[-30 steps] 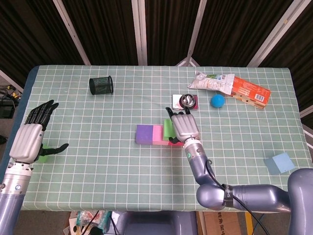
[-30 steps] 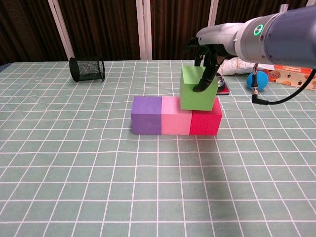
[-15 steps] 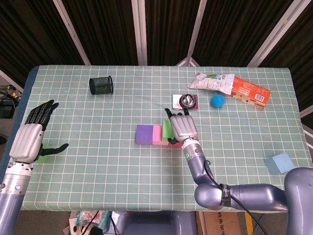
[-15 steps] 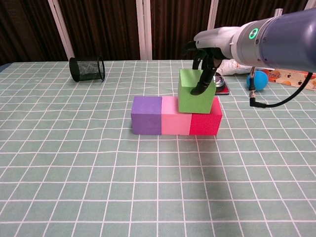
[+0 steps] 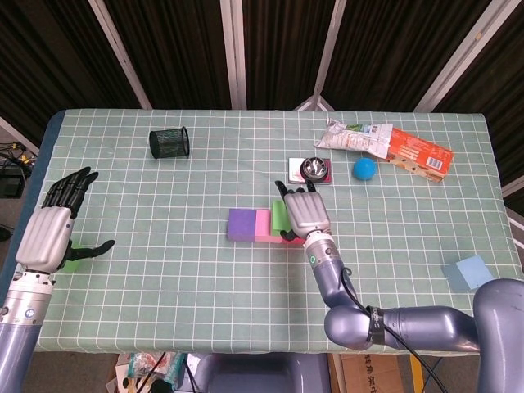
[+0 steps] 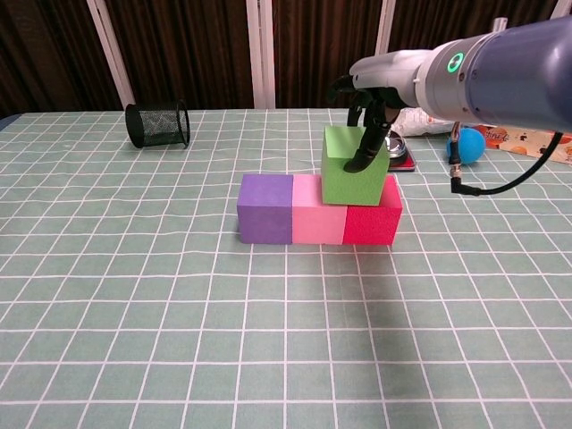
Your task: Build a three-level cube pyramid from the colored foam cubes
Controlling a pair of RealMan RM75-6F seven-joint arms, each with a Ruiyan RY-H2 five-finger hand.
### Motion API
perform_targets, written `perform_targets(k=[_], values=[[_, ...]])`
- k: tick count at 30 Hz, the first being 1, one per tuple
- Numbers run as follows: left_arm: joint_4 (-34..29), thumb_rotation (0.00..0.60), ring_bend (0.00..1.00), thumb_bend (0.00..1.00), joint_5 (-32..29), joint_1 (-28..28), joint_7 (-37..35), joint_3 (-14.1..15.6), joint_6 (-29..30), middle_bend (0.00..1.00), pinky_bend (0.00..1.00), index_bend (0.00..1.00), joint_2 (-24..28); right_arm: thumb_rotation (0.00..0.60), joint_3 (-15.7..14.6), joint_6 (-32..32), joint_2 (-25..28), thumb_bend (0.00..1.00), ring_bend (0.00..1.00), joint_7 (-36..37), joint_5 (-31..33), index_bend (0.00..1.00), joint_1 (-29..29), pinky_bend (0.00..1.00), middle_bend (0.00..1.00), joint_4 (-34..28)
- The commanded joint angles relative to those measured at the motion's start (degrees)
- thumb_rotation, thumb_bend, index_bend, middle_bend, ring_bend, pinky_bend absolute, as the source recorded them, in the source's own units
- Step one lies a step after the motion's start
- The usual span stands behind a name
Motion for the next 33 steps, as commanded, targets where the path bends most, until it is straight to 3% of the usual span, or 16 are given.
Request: perform_targets(k=[1, 33], values=[[-0.02, 0.6, 0.0, 0.11, -0.02, -0.01, -0.04, -0.02, 0.0, 0.0, 0.0, 0.0, 0.01, 0.6, -0.05, -0.05, 0.01, 0.25, 0.26, 0.07, 0.0, 0.09, 0.06, 0.06, 0.35, 0.13], [0.04, 0.6, 0.0, 0.11, -0.1, -0.16, 0.38, 0.04, 0.18, 0.0, 0.0, 0.0, -0.09, 0.6, -1.44, -0.54, 0.1, 0.25, 0.26, 0.58, 0.34, 0.09, 0.18, 0.06, 0.35, 0.86]])
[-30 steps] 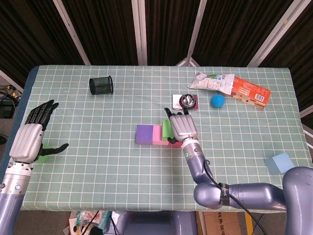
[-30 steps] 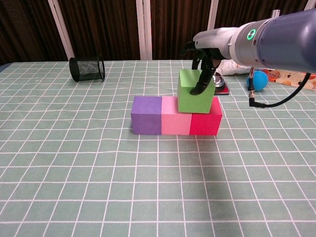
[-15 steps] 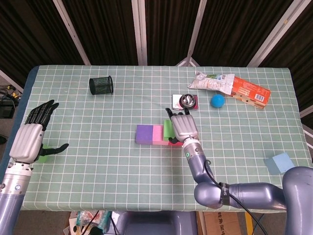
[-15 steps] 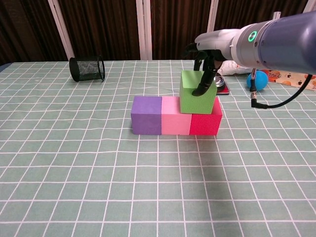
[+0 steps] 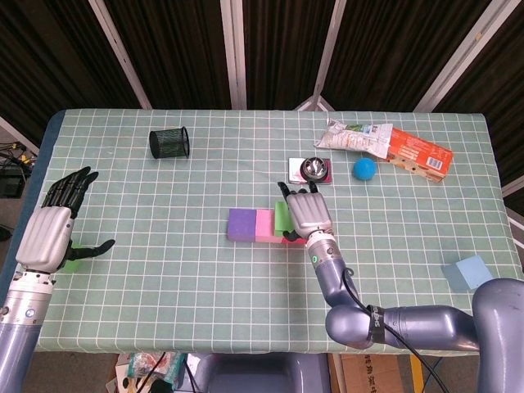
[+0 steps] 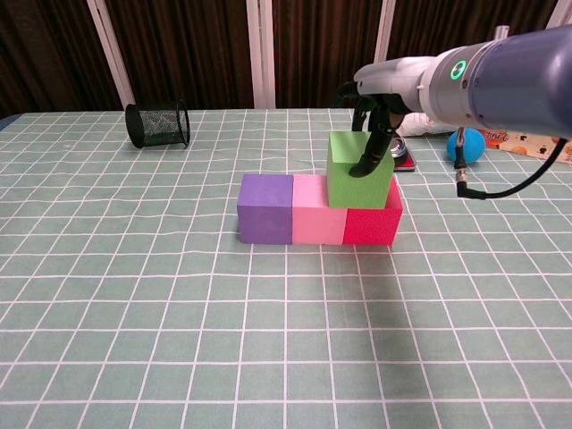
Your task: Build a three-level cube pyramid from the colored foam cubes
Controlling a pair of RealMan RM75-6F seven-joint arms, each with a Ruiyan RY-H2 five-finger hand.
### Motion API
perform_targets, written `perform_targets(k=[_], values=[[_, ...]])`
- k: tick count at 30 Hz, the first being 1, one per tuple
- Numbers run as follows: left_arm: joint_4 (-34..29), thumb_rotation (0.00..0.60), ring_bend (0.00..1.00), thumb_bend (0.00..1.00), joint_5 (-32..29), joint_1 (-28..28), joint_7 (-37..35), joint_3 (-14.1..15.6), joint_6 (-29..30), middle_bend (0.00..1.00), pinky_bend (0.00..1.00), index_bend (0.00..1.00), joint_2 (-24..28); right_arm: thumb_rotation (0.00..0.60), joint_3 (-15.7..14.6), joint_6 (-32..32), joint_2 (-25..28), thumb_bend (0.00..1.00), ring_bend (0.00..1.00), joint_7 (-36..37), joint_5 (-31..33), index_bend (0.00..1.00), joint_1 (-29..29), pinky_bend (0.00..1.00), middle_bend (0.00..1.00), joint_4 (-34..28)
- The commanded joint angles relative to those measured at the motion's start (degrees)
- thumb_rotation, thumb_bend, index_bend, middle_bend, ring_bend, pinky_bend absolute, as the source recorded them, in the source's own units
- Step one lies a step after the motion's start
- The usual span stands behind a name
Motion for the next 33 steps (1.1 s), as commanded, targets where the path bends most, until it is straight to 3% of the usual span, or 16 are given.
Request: perform_targets(k=[1, 14, 21, 29, 33], values=[[0.0, 0.6, 0.0, 0.11, -0.02, 0.01, 0.0, 0.0, 0.02, 0.0, 0.0, 0.0, 0.0, 0.6, -0.07, -0.01, -0.02, 0.25, 0.26, 0.02, -0.05, 0.09, 0.0, 0.06, 0.35, 0.01], [0.05, 0.6, 0.0, 0.11, -0.06, -0.02, 0.05, 0.0, 0.05, 0.0, 0.0, 0.0, 0.05, 0.6, -0.55, -0.34, -0.49, 0.25, 0.26, 0.79, -0.81, 0.09, -0.2, 0.06, 0.35, 0.42], [0.03, 0.6, 0.0, 0.11, -0.33, -0.13, -0.09, -0.09, -0.1, 0.0, 0.0, 0.0, 0.04, 0.6, -0.52, -1.17, -0.21, 0.25, 0.25, 0.93, -0.16, 0.0, -0.17, 0.06, 0.21, 0.28], [0.07, 0.6, 0.0, 0.11, -0.25, -0.16, -0.03, -0.07, -0.06, 0.0, 0.0, 0.0, -0.01, 0.6, -0.4, -1.55, -0.01, 0.25, 0.19, 1.64, -0.19, 0.0, -0.29, 0.06, 0.11, 0.07], [0.14, 0.6, 0.0, 0.11, -0.29, -0.14, 0.0, -0.06, -0.02, 0.0, 0.0, 0.0, 0.01, 0.6, -0.75, -1.65, 0.38, 0.25, 0.11, 1.58, 0.18, 0.0, -0.45, 0.06, 0.03, -0.61]])
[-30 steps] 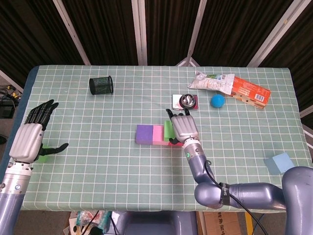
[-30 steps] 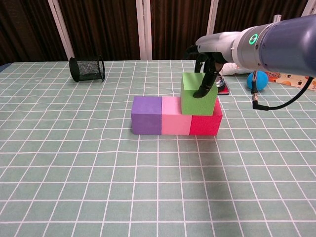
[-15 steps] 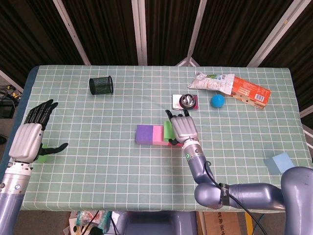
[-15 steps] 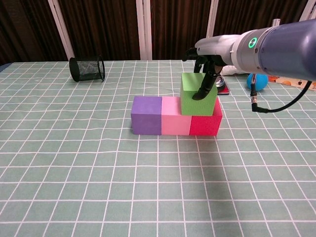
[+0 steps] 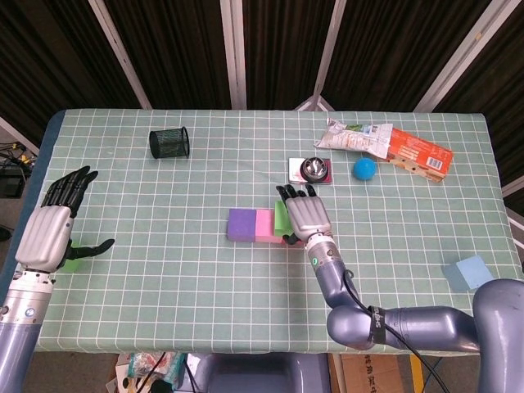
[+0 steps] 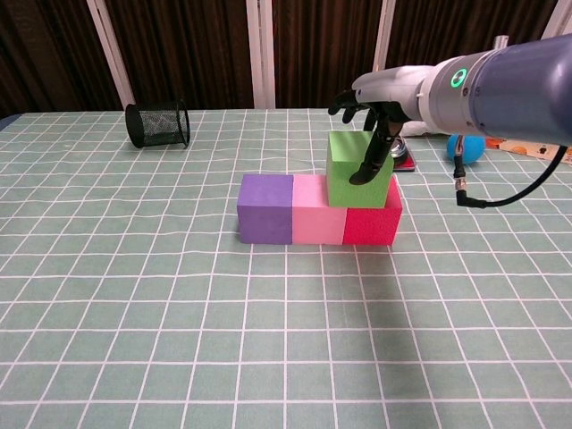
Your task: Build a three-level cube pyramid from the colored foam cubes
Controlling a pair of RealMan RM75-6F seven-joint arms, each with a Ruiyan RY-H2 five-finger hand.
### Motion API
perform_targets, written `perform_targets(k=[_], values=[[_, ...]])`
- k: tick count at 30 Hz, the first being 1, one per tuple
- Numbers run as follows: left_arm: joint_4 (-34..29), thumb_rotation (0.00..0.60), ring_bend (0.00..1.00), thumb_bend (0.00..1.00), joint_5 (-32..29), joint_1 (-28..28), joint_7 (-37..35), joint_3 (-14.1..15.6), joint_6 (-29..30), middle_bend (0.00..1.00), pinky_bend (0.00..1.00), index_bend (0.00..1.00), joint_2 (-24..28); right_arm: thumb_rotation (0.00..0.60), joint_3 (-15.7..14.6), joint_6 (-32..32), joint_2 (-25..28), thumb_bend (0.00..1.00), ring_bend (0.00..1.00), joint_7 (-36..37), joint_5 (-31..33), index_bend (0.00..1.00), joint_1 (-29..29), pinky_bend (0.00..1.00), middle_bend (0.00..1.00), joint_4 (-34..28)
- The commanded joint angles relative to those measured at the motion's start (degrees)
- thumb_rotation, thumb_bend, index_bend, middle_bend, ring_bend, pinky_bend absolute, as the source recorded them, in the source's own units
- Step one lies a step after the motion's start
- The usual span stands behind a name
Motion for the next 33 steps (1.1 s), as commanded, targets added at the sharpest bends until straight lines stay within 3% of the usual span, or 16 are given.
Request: perform_targets(k=[1, 8, 15, 24, 33], values=[[0.12, 0.6, 0.0, 0.11, -0.1, 0.0, -0.03, -0.02, 0.0, 0.0, 0.0, 0.0, 0.0, 0.6, -0.37, 0.01, 0.5, 0.25, 0.09, -0.32, 0.47, 0.0, -0.11, 0.06, 0.01, -0.78], [0.55, 0.6, 0.0, 0.11, -0.45, -0.04, 0.15, -0.12, 0.11, 0.0, 0.0, 0.0, -0.1, 0.6, -1.11, 1.7, 3.55, 0.25, 0.03, -0.26, 0.08, 0.0, -1.4, 0.06, 0.0, -5.34], [0.82, 0.6, 0.0, 0.11, -0.55, -0.09, 0.94, 0.05, 0.24, 0.0, 0.0, 0.0, -0.38, 0.6, -3.24, 5.51, 10.36, 0.25, 0.01, 2.87, -3.39, 0.0, -6.47, 0.04, 0.0, -12.54], [0.68, 0.6, 0.0, 0.11, 0.67, -0.17, 2.94, 0.69, 0.88, 0.0, 0.0, 0.0, -1.52, 0.6, -10.25, 10.53, 20.37, 0.25, 0.0, 11.39, -15.26, 0.0, -18.23, 0.02, 0.0, -17.46], [2.42, 0.6, 0.0, 0.11, 1.72, -0.07, 3.99, 1.65, 1.18, 0.0, 0.0, 0.0, -3.29, 0.6, -17.17, 13.97, 24.54, 0.25, 0.0, 19.08, -25.95, 0.0, -28.22, 0.02, 0.0, -15.43]])
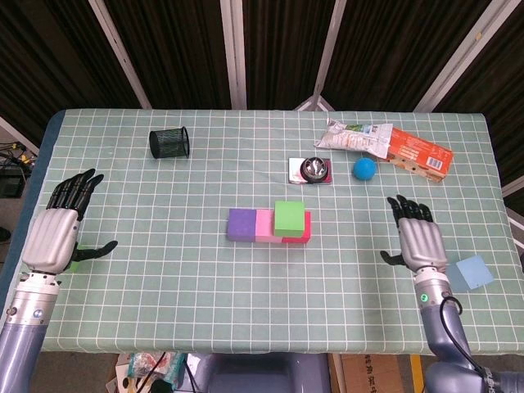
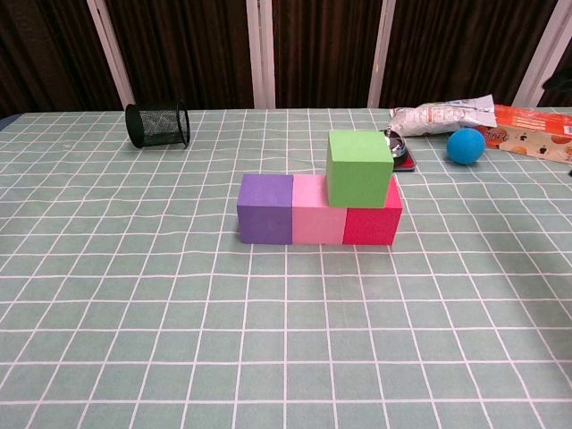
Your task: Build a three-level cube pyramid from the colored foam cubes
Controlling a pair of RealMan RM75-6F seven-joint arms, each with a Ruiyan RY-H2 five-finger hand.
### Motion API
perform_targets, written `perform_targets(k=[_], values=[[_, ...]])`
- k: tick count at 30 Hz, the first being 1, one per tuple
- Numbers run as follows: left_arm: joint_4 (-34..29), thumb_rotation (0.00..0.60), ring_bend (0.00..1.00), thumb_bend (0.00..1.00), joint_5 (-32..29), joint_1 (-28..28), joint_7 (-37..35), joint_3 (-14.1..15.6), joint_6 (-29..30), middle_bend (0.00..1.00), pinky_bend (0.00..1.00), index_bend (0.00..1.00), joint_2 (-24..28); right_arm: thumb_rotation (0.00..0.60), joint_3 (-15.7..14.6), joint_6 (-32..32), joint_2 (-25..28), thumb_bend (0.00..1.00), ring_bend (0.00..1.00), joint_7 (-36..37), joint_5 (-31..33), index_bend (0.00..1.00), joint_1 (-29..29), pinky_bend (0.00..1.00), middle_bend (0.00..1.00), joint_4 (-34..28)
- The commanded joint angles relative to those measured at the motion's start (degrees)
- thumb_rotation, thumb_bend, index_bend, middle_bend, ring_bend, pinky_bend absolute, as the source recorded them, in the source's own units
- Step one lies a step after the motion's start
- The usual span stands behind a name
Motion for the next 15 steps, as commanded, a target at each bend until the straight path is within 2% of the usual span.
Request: perform_targets(k=[1, 6, 12, 15], values=[[0.85, 0.6, 0.0, 0.11, 0.3, 0.23, 0.11, 0.45, 0.21, 0.0, 0.0, 0.0, -0.69, 0.6, -3.97, 2.52, 1.92, 0.25, 0.0, 3.7, -5.48, 0.0, -4.94, 0.02, 0.0, 1.89], [2.92, 0.6, 0.0, 0.11, 1.58, 0.77, -0.97, 0.67, 1.25, 0.0, 0.0, 0.0, -1.95, 0.6, -7.92, 5.22, 2.04, 0.25, 0.0, 8.89, -14.31, 0.0, -10.98, 0.02, 0.0, 6.63], [6.16, 0.6, 0.0, 0.11, 2.92, 2.06, -2.67, 1.25, 2.78, 0.0, 0.0, 0.0, -2.85, 0.6, -10.08, 7.27, 0.04, 0.25, 0.0, 14.69, -21.86, 0.0, -16.5, 0.02, 0.0, 13.39], [7.7, 0.6, 0.0, 0.11, 3.07, 2.86, -3.73, 1.94, 2.82, 0.0, 0.0, 0.0, -2.77, 0.6, -10.21, 7.78, -1.82, 0.25, 0.0, 17.26, -24.16, 0.0, -18.59, 0.02, 0.0, 16.93]])
